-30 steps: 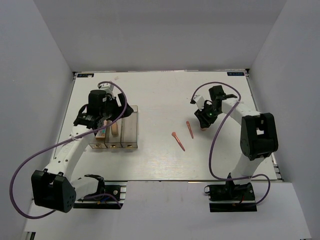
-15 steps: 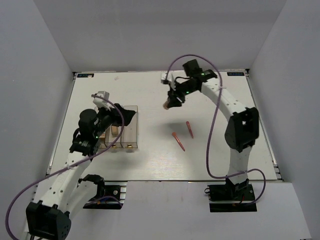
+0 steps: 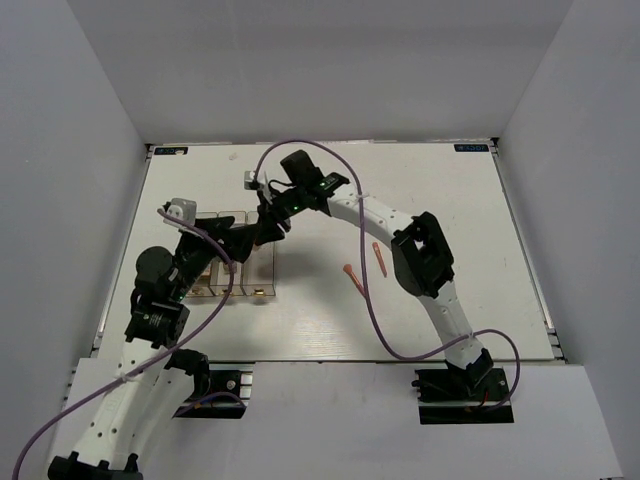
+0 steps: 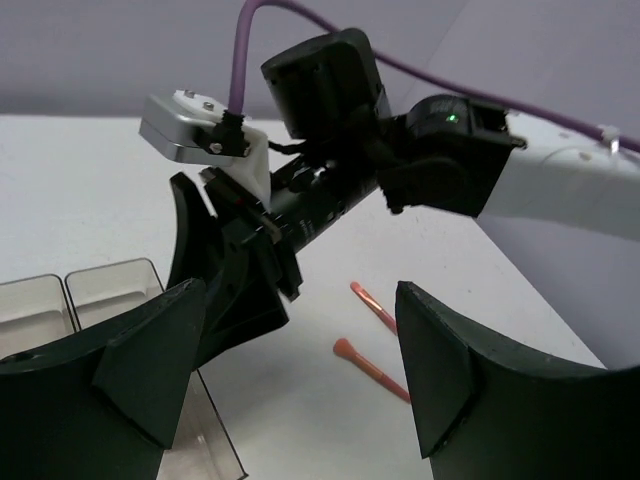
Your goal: Organize the makeup
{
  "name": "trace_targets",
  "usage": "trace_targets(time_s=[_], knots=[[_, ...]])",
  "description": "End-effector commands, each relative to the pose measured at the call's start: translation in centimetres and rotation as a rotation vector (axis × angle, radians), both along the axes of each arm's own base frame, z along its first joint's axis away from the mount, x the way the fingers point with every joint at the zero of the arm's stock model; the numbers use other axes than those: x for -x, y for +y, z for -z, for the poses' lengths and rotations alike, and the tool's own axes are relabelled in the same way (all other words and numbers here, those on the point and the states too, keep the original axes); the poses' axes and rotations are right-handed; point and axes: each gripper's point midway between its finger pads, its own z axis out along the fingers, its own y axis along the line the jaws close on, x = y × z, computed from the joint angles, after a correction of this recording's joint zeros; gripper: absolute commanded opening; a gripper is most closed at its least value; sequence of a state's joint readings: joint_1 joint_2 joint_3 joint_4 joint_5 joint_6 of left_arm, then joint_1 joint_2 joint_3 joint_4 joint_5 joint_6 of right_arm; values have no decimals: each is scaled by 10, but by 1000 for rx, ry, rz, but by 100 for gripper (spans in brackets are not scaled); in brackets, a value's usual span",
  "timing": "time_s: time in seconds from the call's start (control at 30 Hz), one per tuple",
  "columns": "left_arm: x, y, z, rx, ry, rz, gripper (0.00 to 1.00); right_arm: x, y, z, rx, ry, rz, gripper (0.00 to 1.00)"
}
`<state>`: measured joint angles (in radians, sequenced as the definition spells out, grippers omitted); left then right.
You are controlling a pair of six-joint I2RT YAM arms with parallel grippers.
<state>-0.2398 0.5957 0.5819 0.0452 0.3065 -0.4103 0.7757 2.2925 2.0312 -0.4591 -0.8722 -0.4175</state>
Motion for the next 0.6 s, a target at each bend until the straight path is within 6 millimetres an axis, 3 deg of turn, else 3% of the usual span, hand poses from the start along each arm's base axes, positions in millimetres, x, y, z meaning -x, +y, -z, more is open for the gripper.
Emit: trace_targets(time_s=[0.0,0.17,0.33,0.47,0.57], knots=[[7,6,-10,5,-31,-27,86,16,40,-72,-205,-6,-29,0],[10,7,-20,-1,-55,-28,87,35,69,-64,-232,33,-30,0],[12,9,-16,-25,-38,-32,88,51,90,-34,-182,64,8,0],[14,13,-15,-35,-29,-43,89,54,96,-15,-146,55,34,19],[16,13,-15,-34,-20,-42,89,50,96,-4,-122,56,60,28]])
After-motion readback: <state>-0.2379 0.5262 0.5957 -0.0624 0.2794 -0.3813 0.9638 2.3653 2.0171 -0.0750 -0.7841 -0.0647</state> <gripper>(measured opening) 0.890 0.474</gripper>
